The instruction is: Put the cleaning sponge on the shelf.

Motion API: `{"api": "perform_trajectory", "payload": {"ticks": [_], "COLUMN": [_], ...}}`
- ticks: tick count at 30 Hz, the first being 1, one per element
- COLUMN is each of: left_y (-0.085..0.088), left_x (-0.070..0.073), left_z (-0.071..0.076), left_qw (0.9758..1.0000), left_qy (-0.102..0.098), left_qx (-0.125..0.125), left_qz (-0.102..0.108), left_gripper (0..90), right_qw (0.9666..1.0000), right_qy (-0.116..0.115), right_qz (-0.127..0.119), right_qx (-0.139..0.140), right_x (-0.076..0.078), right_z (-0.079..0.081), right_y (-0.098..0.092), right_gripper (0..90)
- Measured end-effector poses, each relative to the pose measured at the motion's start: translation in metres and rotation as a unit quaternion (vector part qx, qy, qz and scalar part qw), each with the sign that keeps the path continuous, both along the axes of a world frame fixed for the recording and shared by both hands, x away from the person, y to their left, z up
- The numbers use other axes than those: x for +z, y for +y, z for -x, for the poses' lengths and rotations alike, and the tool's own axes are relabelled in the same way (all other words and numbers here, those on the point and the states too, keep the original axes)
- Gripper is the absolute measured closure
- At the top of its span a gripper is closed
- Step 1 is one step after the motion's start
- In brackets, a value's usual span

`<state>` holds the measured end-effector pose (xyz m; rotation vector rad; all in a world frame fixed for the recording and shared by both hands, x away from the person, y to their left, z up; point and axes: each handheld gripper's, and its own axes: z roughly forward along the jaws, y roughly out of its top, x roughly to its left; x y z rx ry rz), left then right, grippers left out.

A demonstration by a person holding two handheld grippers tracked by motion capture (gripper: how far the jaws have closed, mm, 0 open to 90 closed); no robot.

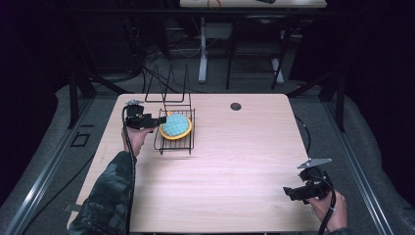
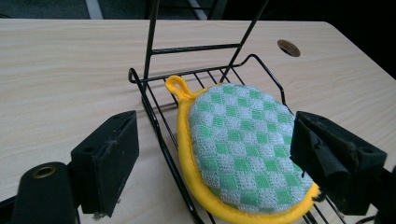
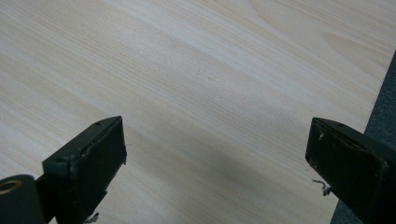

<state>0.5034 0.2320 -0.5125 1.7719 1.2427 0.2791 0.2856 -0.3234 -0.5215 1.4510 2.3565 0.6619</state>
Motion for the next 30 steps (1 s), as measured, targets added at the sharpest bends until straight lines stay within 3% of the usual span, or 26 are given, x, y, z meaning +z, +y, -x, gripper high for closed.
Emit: {"api": "perform_trajectory", "payload": {"ticks": [3, 4, 9, 12, 20, 24, 30], "left_y": [0.004, 0.006, 0.012, 0.015, 0.018, 0.016, 0.014], "left_x": [0.004, 0.006, 0.007, 0.010, 0.015, 0.016, 0.018], "left_z": [0.007, 0.012, 0.020, 0.029, 0.046, 0.056, 0.070], "left_qw": [1.0000, 0.9998, 0.9999, 0.9996, 0.9993, 0.9979, 0.9972], "left_qy": [-0.004, -0.012, -0.005, -0.010, -0.010, -0.016, -0.019], "left_qx": [0.001, 0.006, 0.008, 0.009, 0.008, 0.002, -0.005], "left_qz": [-0.003, -0.014, -0.013, -0.027, -0.035, -0.064, -0.072], "left_gripper": [14.0, 13.5, 9.6, 7.3, 1.4, 0.3, 0.2], "right_qw": [1.0000, 1.0000, 1.0000, 1.0000, 1.0000, 1.0000, 1.0000], "right_qy": [-0.003, -0.003, -0.003, -0.002, -0.004, -0.003, -0.001], "right_qz": [0.001, 0.000, 0.003, 0.004, 0.005, 0.004, 0.005], "right_qx": [0.002, 0.002, 0.003, 0.003, 0.003, 0.003, 0.005], "right_x": [0.000, 0.000, 0.001, 0.001, 0.001, 0.001, 0.001], "right_z": [0.001, 0.001, 0.001, 0.001, 0.002, 0.002, 0.002], "right_y": [0.000, 0.001, 0.002, 0.002, 0.002, 0.002, 0.003], "right_gripper": [4.5, 4.5, 4.5, 4.5, 4.5, 4.5, 4.5]}}
